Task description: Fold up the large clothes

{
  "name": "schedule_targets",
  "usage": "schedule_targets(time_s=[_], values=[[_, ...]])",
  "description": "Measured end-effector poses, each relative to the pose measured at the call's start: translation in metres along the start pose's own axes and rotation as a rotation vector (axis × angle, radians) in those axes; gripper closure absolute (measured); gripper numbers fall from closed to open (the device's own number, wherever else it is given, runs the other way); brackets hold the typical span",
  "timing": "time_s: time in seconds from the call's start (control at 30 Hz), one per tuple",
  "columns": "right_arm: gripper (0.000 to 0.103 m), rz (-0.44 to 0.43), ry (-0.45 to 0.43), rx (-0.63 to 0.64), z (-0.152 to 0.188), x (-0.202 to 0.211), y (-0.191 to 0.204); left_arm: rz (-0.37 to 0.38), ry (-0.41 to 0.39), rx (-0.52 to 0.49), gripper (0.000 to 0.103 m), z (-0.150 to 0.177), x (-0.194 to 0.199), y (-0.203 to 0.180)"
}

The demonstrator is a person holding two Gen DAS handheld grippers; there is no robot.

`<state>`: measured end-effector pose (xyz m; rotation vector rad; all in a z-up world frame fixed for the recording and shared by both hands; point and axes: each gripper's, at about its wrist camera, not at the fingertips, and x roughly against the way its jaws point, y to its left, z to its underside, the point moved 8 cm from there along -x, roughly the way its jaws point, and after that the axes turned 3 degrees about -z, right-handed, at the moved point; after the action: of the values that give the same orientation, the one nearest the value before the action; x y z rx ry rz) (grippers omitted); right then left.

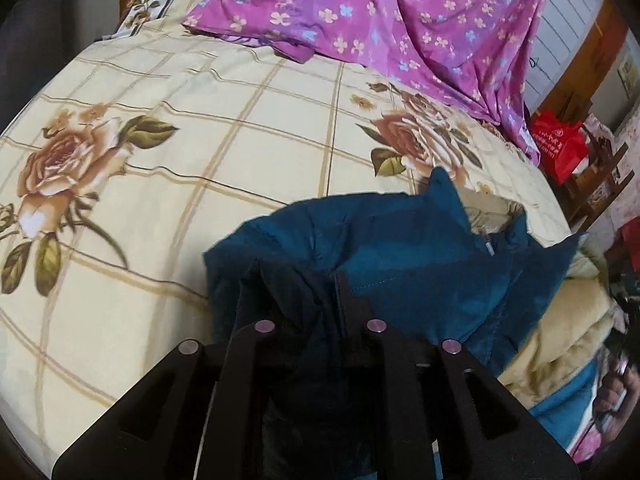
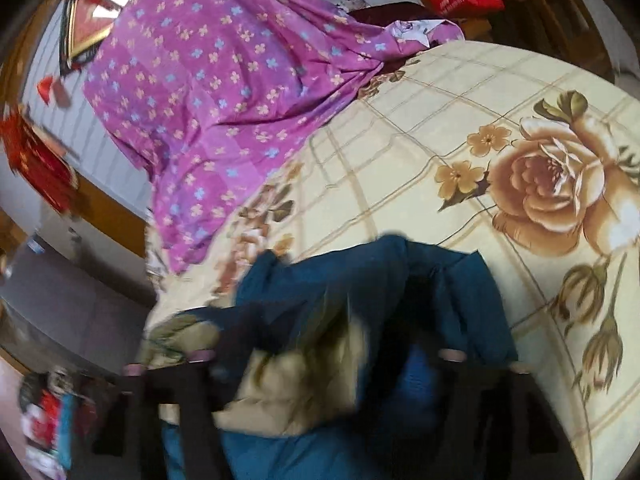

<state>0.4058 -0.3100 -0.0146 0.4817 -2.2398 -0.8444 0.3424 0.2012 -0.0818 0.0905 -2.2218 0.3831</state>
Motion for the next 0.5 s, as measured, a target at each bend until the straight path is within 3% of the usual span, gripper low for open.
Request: schedule_targets(time_s=[0.07,0.1,0.13,0.17,0.2,0.33,0.4,0.5], values=[[0.027,-0.004,-0.01,0.03,0.003,0.018,0.013,-0.001,-0.01,0.007,0.073,-0.003,0.015,0.003],[0.027,-0.002,-0.007,0.057,0.005,0.026,0.02,0.001,-0.025,0.002,0.054,-0.005,0.026,0.004],[0.027,0.006,-0.005,0.079,0.006,0.031,0.025,-0.012,-0.047,-0.006,0.026,-0.007,0.035,0.007],[0.027,0.018,-0.004,0.114,0.009,0.038,0.03,-0.025,-0.071,-0.013,0.018,-0.008,0.044,0.009],[0.027,0.028,-0.003,0.158,0.013,0.046,0.037,-0.03,-0.092,-0.013,0.014,-0.01,0.053,0.011],[0.027,0.075,0.007,0.307,0.025,0.062,0.054,-0.019,-0.216,-0.006,0.014,-0.011,0.095,0.011],[0.027,0.1,0.013,0.376,0.029,0.062,0.061,0.026,-0.272,-0.076,0.014,-0.003,0.11,-0.012],[0.027,0.15,0.049,0.436,0.034,0.047,0.064,0.054,-0.289,-0.223,0.014,0.016,0.109,-0.055]])
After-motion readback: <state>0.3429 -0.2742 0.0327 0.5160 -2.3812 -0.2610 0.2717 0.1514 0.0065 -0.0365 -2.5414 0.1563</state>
